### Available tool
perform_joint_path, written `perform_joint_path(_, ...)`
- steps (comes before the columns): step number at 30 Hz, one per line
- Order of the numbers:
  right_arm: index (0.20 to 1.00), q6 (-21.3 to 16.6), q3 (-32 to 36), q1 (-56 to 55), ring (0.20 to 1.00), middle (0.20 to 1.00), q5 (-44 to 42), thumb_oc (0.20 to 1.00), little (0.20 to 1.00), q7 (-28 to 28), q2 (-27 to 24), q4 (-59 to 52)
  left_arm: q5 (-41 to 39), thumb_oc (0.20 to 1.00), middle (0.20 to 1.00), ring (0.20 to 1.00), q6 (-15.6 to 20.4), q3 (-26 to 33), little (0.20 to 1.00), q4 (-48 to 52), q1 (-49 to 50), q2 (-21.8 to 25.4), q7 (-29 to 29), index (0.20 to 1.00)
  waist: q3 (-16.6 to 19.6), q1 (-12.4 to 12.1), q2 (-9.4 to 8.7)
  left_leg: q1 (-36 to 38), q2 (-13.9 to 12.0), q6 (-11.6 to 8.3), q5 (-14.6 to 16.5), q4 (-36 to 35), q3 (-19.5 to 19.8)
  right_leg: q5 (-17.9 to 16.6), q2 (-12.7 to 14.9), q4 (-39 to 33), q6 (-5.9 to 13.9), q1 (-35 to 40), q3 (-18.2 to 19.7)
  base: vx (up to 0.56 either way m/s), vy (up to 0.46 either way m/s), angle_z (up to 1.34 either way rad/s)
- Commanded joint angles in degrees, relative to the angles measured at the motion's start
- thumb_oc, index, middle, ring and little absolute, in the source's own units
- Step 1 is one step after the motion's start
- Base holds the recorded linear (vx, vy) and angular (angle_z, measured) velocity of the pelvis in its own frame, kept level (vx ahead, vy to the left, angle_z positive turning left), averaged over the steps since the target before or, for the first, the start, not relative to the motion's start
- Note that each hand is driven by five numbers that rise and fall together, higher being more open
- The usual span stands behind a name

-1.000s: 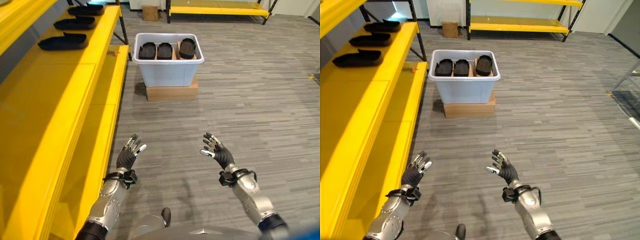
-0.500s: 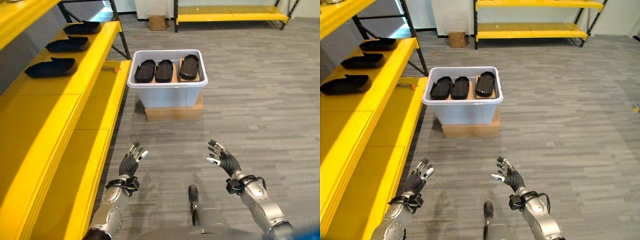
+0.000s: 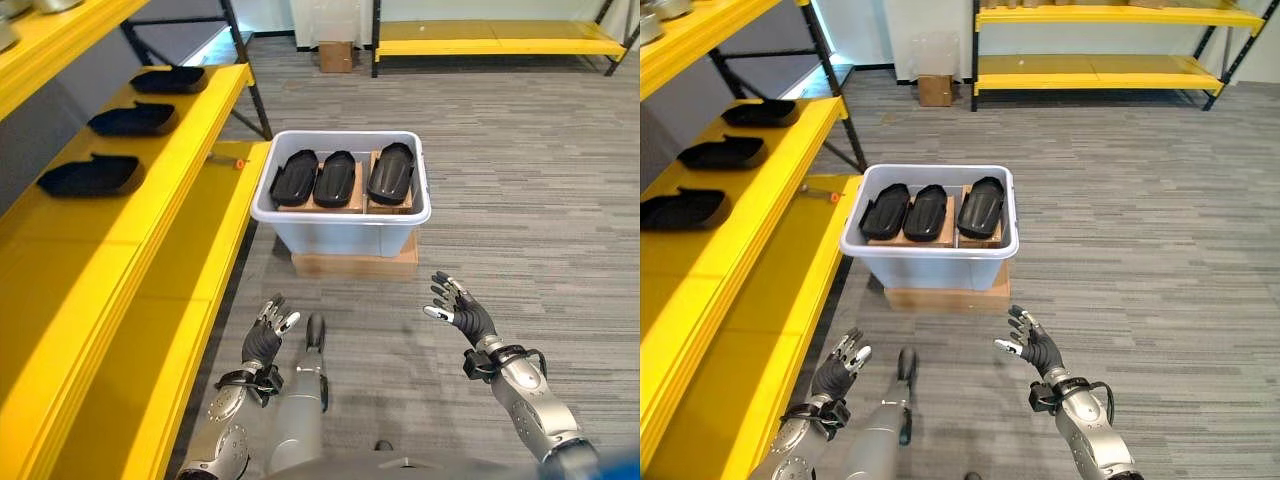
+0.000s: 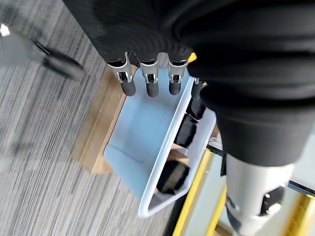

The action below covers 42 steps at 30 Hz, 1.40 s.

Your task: Move parts from the plastic box to the shelf.

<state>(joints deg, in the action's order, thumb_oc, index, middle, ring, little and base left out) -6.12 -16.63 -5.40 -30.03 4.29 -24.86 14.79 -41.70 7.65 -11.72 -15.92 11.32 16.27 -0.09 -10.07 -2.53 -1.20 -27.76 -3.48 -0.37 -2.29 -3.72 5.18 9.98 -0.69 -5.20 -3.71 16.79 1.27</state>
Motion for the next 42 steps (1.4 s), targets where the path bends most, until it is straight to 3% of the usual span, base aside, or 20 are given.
perform_joint_path(1, 1.000, -2.69, 0.04, -0.58, 1.000, 1.000, 1.54, 1.000, 1.000, 1.10, -0.01, -3.54, 0.37, 1.000, 1.000, 1.000, 2.84, -0.76, 1.000, 4.87, -2.64, 1.45, -0.73, 1.000, 5.65, -0.25, -0.85, 15.86, -1.30, -3.10, -9.60, 2.47, -0.20, -5.98, 1.44, 1.83, 5.75, -5.58, 2.17, 0.35, 0.148, -1.13)
perform_joint_path(4, 1.000, -2.31, -0.68, -0.17, 1.000, 1.000, 1.73, 1.000, 1.000, 1.66, 0.64, -3.52, 0.26, 1.000, 1.000, 1.000, 2.98, -0.43, 1.000, 5.00, -2.55, 1.77, -0.98, 1.000, 6.33, -0.52, -1.62, 16.08, -0.23, -2.11, -7.36, 4.99, -2.67, -5.38, 3.52, 2.60, 6.73, -4.97, 1.98, 0.38, 0.206, -0.72)
perform_joint_path(5, 1.000, -2.09, -1.33, 0.73, 1.000, 1.000, 1.94, 1.000, 1.000, 1.88, 1.18, -3.55, -0.05, 1.000, 1.000, 1.000, 3.01, 0.03, 1.000, 5.65, -2.87, 2.44, -0.46, 1.000, 7.24, -1.23, -2.47, 15.62, 1.30, -0.59, -3.55, 8.13, -4.40, -5.96, 6.08, 4.19, 8.37, -4.82, 1.95, 0.36, 0.230, -0.50)
perform_joint_path(6, 1.000, -1.95, -1.81, 1.53, 1.000, 1.000, 2.60, 1.000, 1.000, 2.05, 1.53, -3.07, -0.23, 1.000, 1.000, 1.000, 2.99, 0.28, 1.000, 5.77, -3.07, 2.81, -0.40, 1.000, 7.71, -1.85, -2.77, 15.80, 2.49, 0.37, -1.46, 9.71, -5.28, -7.23, 7.72, 6.69, 9.60, -5.56, 2.21, 0.43, 0.281, -0.39)
perform_joint_path(9, 1.000, -1.66, -2.37, 2.12, 1.000, 1.000, 2.82, 1.000, 1.000, 2.33, 2.21, -3.01, -0.17, 1.000, 1.000, 1.000, 2.76, 0.09, 1.000, 6.42, -3.41, 3.34, -0.04, 1.000, 8.28, -2.11, -2.91, 16.83, 4.72, 2.11, 0.92, 10.59, -5.85, -11.09, 9.66, 12.63, 11.71, -7.63, 2.42, 0.26, 0.230, -0.01)
perform_joint_path(10, 1.000, -1.43, -2.73, 2.01, 1.000, 1.000, 2.83, 1.000, 1.000, 2.41, 2.95, -2.99, 0.74, 1.000, 1.000, 1.000, 2.52, -0.20, 1.000, 6.83, -3.51, 4.31, 0.33, 1.000, 7.70, -0.86, -1.49, 19.70, 6.56, 3.86, 2.24, 9.17, -4.62, -18.04, 9.03, 24.24, 13.41, -13.13, 3.25, 0.24, 0.281, 0.57)
perform_joint_path(11, 1.000, -1.43, -2.73, 2.03, 1.000, 1.000, 2.83, 1.000, 1.000, 2.41, 2.95, -2.99, 0.74, 1.000, 1.000, 1.000, 2.52, -0.19, 1.000, 6.83, -3.52, 4.30, 0.34, 1.000, 7.68, -0.85, -1.50, 19.71, 6.57, 3.87, 2.24, 9.15, -4.63, -17.98, 9.04, 24.37, 13.41, -13.19, 3.27, 0.25, 0.306, 0.57)
perform_joint_path(12, 1.000, -1.49, -2.97, 2.13, 1.000, 1.000, 2.69, 1.000, 1.000, 2.40, 2.87, -3.45, 1.14, 1.000, 1.000, 1.000, 2.31, -0.43, 1.000, 7.25, -3.55, 4.94, 0.53, 1.000, 6.97, -0.01, -0.39, 21.80, 6.61, 4.63, 2.61, 8.18, -3.67, -20.27, 7.90, 30.17, 13.30, -15.81, 3.46, 0.12, 0.147, 0.41)
perform_joint_path(14, 1.000, -1.35, -2.94, 2.07, 1.000, 1.000, 2.71, 1.000, 1.000, 2.19, 3.38, -3.32, 1.79, 1.000, 1.000, 1.000, 1.96, -0.64, 1.000, 6.84, -4.10, 5.12, 0.66, 1.000, 6.27, 0.66, 0.72, 23.41, 6.47, 5.12, 2.97, 7.56, -3.33, -19.90, 8.26, 33.48, 12.62, -18.25, 1.31, 0.18, 0.172, 0.34)
perform_joint_path(15, 1.000, -1.24, -3.19, 1.98, 1.000, 1.000, 2.57, 1.000, 1.000, 1.99, 3.71, -3.47, 1.65, 1.000, 1.000, 1.000, 1.86, -0.80, 1.000, 6.73, -4.07, 5.20, 0.44, 1.000, 6.33, 1.08, 1.30, 24.83, 6.29, 5.06, 3.22, 6.53, -3.10, -17.30, 9.02, 30.88, 11.45, -20.16, -0.62, 0.19, 0.098, 0.23)
perform_joint_path(18, 1.000, -1.22, -3.25, 1.67, 1.000, 1.000, 2.10, 1.000, 1.000, 2.11, 3.52, -3.91, 1.13, 1.000, 1.000, 1.000, 1.87, -0.48, 1.000, 6.75, -3.43, 5.45, -0.04, 1.000, 5.94, 1.21, 1.76, 26.17, 5.48, 4.32, 3.70, 5.78, -3.30, -13.56, 11.76, 24.27, 10.74, -21.09, -4.53, 0.14, -0.047, 0.07)
perform_joint_path(19, 1.000, -1.12, -3.28, 1.77, 1.000, 1.000, 2.24, 1.000, 1.000, 2.12, 3.27, -4.12, 0.85, 1.000, 1.000, 1.000, 1.88, -0.34, 1.000, 6.52, -3.05, 5.48, -0.34, 1.000, 5.67, 1.63, 1.42, 27.00, 4.98, 3.44, 3.91, 4.86, -2.87, -14.08, 13.35, 17.26, 11.34, -21.51, -4.58, 0.11, -0.142, 0.22)
perform_joint_path(25, 1.000, -0.93, -2.34, -0.13, 1.000, 1.000, 2.55, 1.000, 1.000, 2.47, 2.38, -5.11, 0.88, 1.000, 1.000, 1.000, 1.57, 0.18, 1.000, 6.24, -1.21, 4.67, -1.15, 1.000, 7.22, 1.33, -1.25, 28.24, 4.64, 1.75, 4.22, 3.67, -3.19, -14.57, 13.15, 7.62, 12.29, -15.39, -5.44, 0.05, -0.122, 0.17)
perform_joint_path(31, 1.000, -1.00, -1.00, -1.95, 1.000, 1.000, 2.26, 1.000, 1.000, 2.56, 1.70, -5.32, 0.85, 1.000, 1.000, 1.000, 1.22, -0.22, 1.000, 6.40, -0.29, 4.54, -1.74, 1.000, 8.29, 2.09, -0.81, 28.55, 3.06, 0.51, 3.51, 2.46, -2.15, -11.88, 11.63, 6.89, 11.25, -13.48, -5.78, 0.00, -0.107, 0.15)
perform_joint_path(42, 1.000, -2.14, -0.36, -0.37, 1.000, 1.000, 1.84, 1.000, 1.000, 1.47, 1.88, -6.01, -0.27, 1.000, 1.000, 1.000, 1.60, 0.86, 1.000, 6.59, -0.52, 3.58, -1.13, 1.000, 8.44, 1.83, -0.15, 29.24, 1.77, -0.32, 3.34, 1.93, -1.83, -10.81, 10.51, 6.07, 10.67, -12.30, -6.02, 0.02, -0.033, 0.03)
